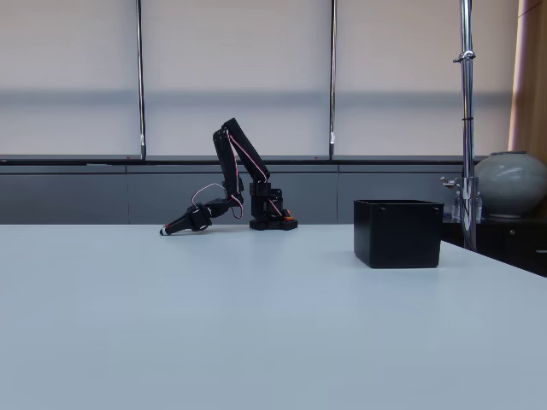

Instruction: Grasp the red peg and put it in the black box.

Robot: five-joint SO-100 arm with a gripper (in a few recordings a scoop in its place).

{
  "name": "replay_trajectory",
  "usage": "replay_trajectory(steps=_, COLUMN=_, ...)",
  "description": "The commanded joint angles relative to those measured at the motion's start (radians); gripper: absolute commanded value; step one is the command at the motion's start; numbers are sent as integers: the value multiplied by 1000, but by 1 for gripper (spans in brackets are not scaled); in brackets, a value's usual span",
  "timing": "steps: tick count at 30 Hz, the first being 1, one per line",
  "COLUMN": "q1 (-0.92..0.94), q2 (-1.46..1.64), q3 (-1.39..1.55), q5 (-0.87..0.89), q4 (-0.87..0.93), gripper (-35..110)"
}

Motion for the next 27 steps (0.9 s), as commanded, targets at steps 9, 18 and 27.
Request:
replay_trajectory(steps=9, q1=-94, q2=-744, q3=-114, q5=-57, q4=753, gripper=0)
replay_trajectory(steps=18, q1=-184, q2=-885, q3=-282, q5=-49, q4=591, gripper=0)
replay_trajectory(steps=27, q1=-405, q2=-904, q3=-282, q5=-29, q4=408, gripper=0)
